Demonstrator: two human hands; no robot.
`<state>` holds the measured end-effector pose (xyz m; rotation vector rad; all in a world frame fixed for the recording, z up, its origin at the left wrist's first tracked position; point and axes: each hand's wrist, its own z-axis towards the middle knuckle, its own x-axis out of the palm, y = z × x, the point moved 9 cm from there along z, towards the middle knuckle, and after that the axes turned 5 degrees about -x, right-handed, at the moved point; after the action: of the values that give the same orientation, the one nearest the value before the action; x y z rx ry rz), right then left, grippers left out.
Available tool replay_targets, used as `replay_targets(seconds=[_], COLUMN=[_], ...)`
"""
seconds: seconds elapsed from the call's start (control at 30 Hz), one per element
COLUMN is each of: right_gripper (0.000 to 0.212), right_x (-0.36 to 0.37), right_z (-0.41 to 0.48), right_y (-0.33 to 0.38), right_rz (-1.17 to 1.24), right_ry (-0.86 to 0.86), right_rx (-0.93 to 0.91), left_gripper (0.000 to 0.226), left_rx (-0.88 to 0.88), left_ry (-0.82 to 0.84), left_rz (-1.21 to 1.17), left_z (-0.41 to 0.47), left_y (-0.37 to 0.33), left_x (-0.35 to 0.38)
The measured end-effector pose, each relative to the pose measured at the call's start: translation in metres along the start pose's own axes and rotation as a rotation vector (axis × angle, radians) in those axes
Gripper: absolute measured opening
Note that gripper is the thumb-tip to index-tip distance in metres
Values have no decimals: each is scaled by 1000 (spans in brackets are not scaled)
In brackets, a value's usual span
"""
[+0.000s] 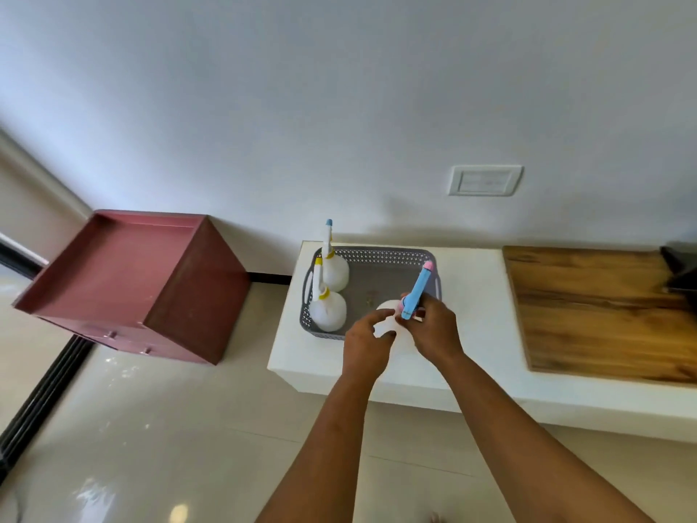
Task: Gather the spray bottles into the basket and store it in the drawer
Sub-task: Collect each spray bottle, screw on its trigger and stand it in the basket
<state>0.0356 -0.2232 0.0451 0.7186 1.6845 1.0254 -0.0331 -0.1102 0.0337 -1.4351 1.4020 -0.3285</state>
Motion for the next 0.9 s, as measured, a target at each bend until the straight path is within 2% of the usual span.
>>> replay_targets(seconds=[0.2,0.47,0.63,0.9], right_gripper=[36,29,22,25], right_x=[25,75,97,113], right_z=[78,191,224,242], right_y=[-9,-45,-62,-58], right_rz=[-84,-244,-273,-292], right_ry=[31,104,135,153], right_rx=[-18,-112,-145,-210], left_gripper=[42,58,66,69], left_rx=[-132,-211,-233,-248], left_ry=[26,21,30,-2], left_rz=[-73,-141,-157,-91], left_z=[59,158,187,209], left_y=[24,45,51,60], left_x=[0,28,35,37])
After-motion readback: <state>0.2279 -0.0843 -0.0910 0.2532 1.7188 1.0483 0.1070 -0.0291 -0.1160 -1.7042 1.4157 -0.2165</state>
